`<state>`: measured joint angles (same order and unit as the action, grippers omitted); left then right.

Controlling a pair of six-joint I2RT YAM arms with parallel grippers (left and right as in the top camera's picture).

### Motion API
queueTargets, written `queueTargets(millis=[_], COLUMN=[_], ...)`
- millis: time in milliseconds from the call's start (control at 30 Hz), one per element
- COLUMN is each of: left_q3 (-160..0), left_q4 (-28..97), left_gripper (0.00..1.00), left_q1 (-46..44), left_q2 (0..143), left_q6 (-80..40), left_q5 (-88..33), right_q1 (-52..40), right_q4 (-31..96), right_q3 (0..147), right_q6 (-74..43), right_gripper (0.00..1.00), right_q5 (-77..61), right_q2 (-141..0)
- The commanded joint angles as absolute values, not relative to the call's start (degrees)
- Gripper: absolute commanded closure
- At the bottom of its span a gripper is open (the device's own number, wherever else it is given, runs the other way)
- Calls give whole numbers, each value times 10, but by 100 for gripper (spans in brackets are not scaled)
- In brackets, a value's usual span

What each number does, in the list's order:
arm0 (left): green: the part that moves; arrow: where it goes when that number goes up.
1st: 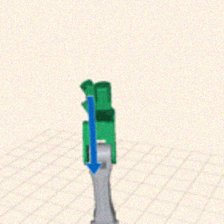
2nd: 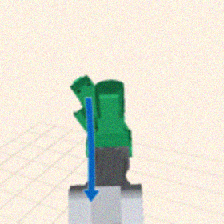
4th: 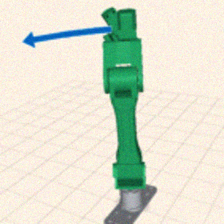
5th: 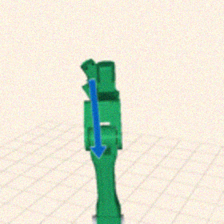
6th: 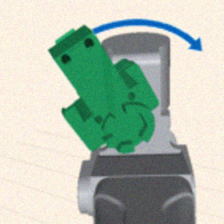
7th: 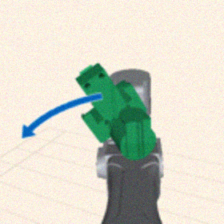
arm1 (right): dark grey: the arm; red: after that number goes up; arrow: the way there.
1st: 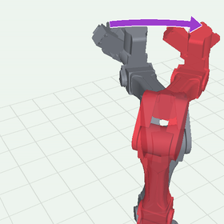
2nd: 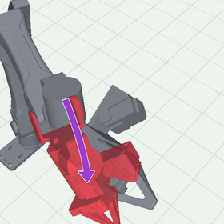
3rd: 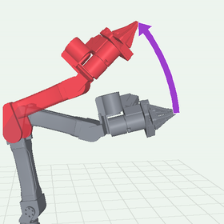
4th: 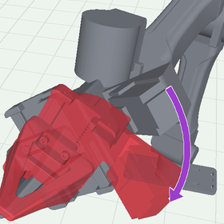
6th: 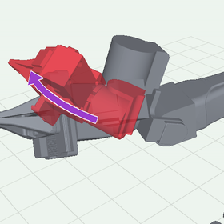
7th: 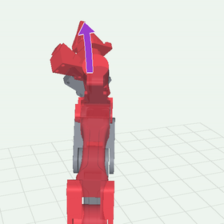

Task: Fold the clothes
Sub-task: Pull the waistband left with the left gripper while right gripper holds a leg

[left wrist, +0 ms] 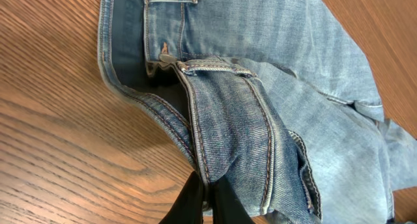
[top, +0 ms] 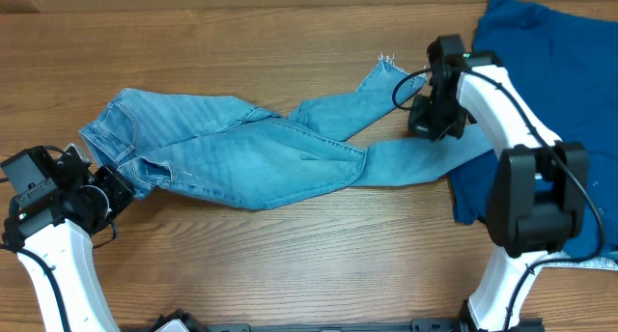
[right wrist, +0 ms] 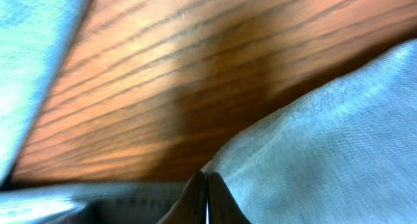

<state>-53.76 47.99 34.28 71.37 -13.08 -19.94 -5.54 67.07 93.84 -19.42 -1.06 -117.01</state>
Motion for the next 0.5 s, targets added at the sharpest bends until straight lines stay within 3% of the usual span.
queueTargets(millis=[0, 200, 467], left_q3=[-554, -561, -620], left_q4=[474, 439, 422], left_gripper=[95, 96, 96], left_q1=[350, 391, 443], left_q2=[716, 716, 716], left_q6=[-120, -125, -144], left_q5=[-164, -166, -166], right_q1=[-46, -21, -22], right_q4=[687, 747, 927], right_q3=[991, 1000, 994], right_q6=[-196, -195, -187], right_gripper=[96, 96, 96], right_q5=[42, 55, 55], right_q2=[-1076, -980, -972])
